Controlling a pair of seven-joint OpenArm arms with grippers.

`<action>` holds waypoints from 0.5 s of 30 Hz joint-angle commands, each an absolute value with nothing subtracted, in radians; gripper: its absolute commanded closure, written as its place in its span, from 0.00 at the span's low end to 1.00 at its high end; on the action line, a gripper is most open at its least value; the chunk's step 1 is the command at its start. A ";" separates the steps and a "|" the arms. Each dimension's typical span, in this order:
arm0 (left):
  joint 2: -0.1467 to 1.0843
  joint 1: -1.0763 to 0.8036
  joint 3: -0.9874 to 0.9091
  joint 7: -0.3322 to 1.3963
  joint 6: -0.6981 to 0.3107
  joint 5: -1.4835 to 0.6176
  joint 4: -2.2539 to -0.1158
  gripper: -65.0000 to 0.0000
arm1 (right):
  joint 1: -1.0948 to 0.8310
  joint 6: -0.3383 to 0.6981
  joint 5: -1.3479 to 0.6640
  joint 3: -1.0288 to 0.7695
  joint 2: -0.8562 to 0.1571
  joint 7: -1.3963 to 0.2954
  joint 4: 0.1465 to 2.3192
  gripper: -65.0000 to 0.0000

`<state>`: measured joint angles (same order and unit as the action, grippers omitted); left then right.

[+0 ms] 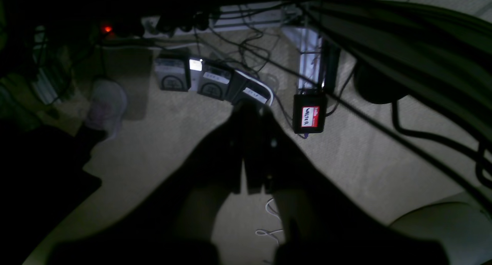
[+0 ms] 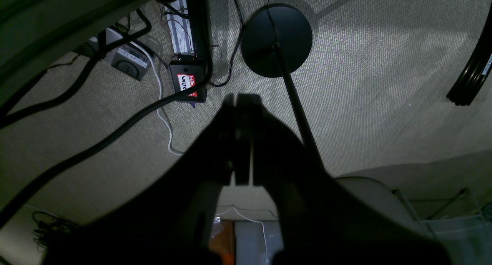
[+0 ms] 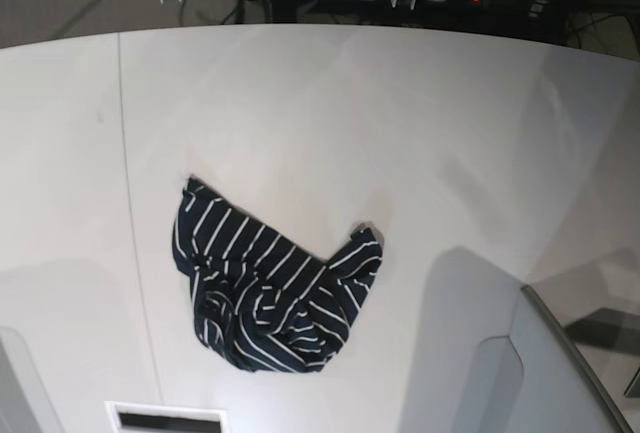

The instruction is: Layout the t-shirt on the table in an organized manner, then fold the t-shirt properly

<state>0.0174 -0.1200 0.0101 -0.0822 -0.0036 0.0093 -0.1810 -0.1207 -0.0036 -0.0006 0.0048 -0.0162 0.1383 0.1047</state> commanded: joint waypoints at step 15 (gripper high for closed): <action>0.024 -0.174 0.012 -0.085 -0.002 0.005 -0.257 1.00 | -0.134 -0.007 -0.007 0.005 -0.018 0.139 0.105 0.99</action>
<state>0.0223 -0.1699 0.0101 -0.0818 -0.0036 0.0097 -0.2550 -0.1295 -0.0036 -0.0010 0.0048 -0.0162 0.1356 0.1047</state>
